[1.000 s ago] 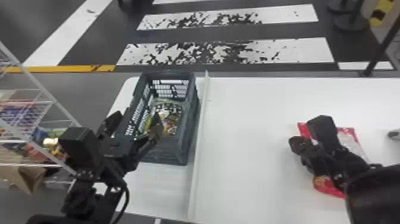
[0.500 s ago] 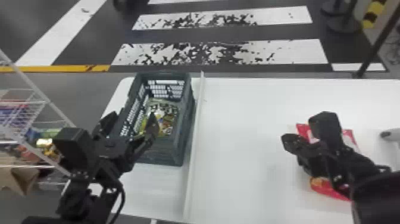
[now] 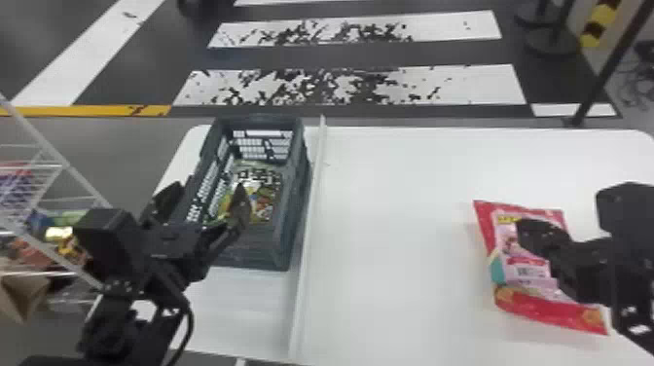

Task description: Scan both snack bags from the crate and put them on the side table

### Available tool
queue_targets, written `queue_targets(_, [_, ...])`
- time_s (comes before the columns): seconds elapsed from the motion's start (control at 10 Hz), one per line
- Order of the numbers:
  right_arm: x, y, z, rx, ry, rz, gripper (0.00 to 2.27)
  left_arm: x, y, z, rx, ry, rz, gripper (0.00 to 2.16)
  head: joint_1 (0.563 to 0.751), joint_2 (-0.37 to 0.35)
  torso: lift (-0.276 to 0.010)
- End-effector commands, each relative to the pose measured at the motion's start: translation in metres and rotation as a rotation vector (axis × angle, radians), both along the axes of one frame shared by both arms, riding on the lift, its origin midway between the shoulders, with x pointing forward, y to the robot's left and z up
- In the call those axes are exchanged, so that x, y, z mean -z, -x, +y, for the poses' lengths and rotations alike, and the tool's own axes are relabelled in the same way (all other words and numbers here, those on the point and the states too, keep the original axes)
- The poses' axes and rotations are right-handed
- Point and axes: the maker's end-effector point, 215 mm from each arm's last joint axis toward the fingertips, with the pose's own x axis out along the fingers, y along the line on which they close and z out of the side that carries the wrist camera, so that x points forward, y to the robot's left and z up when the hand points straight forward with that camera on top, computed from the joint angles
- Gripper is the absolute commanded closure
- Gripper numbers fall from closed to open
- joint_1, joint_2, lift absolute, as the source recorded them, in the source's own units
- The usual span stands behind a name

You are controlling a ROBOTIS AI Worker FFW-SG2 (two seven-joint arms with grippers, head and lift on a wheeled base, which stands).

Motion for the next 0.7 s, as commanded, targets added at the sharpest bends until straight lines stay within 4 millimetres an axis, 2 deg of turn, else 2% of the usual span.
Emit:
queue_targets(0.0, [-0.004, 0.007, -0.044, 0.078, -0.015, -0.001, 2.26, 0.0, 0.0, 0.0, 0.002, 0.001, 0.001, 0.09, 0.695, 0.088, -0.087])
queue_targets(0.2, [-0.006, 0.013, -0.077, 0.136, -0.029, -0.005, 2.26, 0.001, -0.001, -0.002, 0.005, 0.003, 0.001, 0.09, 0.695, 0.007, -0.087])
queue_targets(0.4, [-0.007, 0.015, -0.118, 0.202, -0.02, -0.014, 2.24, 0.001, 0.0, -0.002, 0.008, 0.0, 0.003, 0.09, 0.695, -0.036, -0.087])
queue_targets(0.5, [-0.008, 0.017, -0.135, 0.239, -0.035, -0.019, 1.83, 0.001, -0.001, -0.002, 0.008, 0.001, 0.001, 0.09, 0.695, -0.066, -0.087])
queue_targets(0.6, [-0.004, 0.02, -0.147, 0.262, -0.031, -0.013, 1.0, 0.003, -0.001, -0.001, 0.007, 0.001, 0.004, 0.09, 0.695, -0.097, -0.087])
